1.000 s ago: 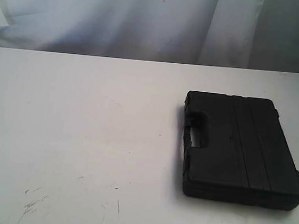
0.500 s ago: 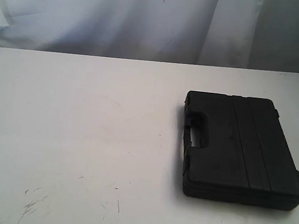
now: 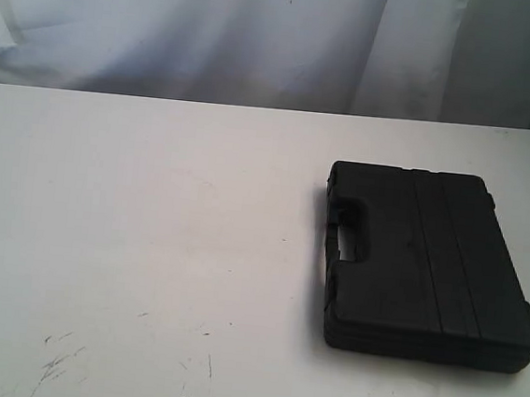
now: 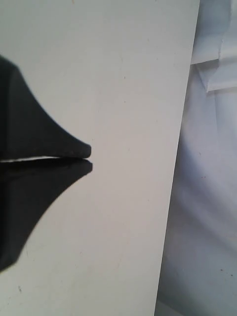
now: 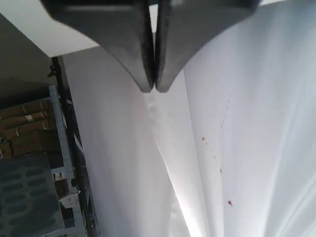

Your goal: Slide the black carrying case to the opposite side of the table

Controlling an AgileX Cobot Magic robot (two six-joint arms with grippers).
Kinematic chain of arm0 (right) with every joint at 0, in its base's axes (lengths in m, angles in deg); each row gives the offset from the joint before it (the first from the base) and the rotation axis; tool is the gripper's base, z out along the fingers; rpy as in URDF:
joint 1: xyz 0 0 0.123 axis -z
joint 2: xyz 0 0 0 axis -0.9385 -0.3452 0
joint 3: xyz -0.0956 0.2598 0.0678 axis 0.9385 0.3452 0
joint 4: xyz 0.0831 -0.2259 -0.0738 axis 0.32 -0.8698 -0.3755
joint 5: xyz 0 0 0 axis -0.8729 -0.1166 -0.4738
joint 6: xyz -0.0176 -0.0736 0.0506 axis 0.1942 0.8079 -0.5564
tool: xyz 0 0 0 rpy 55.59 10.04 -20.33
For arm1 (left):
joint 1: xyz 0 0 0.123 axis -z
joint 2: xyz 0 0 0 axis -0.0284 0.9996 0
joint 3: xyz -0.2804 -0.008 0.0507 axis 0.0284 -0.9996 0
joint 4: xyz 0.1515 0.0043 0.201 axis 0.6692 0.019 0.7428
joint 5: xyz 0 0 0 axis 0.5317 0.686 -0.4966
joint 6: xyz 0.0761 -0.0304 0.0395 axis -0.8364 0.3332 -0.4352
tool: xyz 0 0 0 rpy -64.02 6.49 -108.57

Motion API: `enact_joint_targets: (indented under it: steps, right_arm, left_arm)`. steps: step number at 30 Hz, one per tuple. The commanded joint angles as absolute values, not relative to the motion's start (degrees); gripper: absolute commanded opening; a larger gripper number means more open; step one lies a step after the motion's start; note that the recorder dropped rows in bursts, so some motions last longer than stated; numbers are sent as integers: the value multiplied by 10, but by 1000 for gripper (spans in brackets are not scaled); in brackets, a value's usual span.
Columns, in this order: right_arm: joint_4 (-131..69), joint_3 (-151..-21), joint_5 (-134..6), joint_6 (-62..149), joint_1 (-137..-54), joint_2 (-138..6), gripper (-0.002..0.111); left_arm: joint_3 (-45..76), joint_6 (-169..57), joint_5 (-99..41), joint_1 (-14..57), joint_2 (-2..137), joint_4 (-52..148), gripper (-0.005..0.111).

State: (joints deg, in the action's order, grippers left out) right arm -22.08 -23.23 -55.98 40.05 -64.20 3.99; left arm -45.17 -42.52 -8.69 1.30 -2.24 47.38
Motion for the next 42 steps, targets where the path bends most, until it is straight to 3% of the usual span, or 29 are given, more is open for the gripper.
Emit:
enact_joint_targets:
  steps: [1,16,26,42]
  right_arm:
    - [-207,-314,-606,400,-641,32,0]
    - [-168,-607,-883,405,-641,-312,0]
    - [-35,-677,-1155,536,-641,-553,0]
    - [-21,-677,-1114,553,-643,-608,0]
  left_arm:
    - [-454,-423,-88,16,-25,474,0]
    - [-454,-423,-88,16,-25,474,0]
    - [-454,-423,-88,16,-25,474,0]
    - [-454,-424,-88,16,-25,474,0]
